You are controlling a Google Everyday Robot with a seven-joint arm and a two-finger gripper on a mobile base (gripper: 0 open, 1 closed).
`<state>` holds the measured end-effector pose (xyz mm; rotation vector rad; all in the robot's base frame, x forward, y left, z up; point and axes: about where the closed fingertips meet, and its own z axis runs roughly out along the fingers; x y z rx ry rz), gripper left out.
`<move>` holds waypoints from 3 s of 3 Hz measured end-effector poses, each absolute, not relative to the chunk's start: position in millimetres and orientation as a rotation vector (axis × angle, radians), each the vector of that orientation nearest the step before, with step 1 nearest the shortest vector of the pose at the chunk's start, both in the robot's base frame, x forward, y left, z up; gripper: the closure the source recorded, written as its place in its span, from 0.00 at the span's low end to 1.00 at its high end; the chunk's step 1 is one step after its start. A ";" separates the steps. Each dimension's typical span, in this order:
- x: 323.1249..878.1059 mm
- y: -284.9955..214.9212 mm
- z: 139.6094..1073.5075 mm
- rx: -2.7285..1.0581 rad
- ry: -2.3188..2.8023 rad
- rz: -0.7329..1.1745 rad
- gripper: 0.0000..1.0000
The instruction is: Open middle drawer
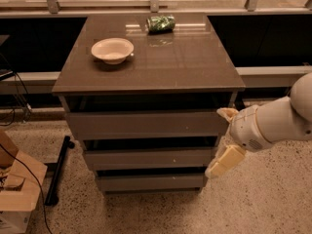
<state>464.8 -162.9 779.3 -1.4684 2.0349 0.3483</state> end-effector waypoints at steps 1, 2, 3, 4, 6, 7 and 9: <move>471.9 -154.5 732.0 -1.411 1.989 0.511 0.00; 471.7 -153.0 716.9 -1.411 1.994 0.547 0.00; 475.4 -140.1 701.2 -1.408 2.001 0.537 0.00; 483.8 -133.6 668.7 -1.388 2.008 0.502 0.00; 518.5 -136.1 594.7 -1.286 2.019 0.474 0.00; 538.7 -145.4 555.4 -1.247 2.043 0.490 0.00; 578.7 -156.4 477.8 -1.158 2.129 0.539 0.00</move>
Offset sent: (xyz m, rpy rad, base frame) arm 0.0060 0.0072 -0.0380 0.1082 0.0290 0.0130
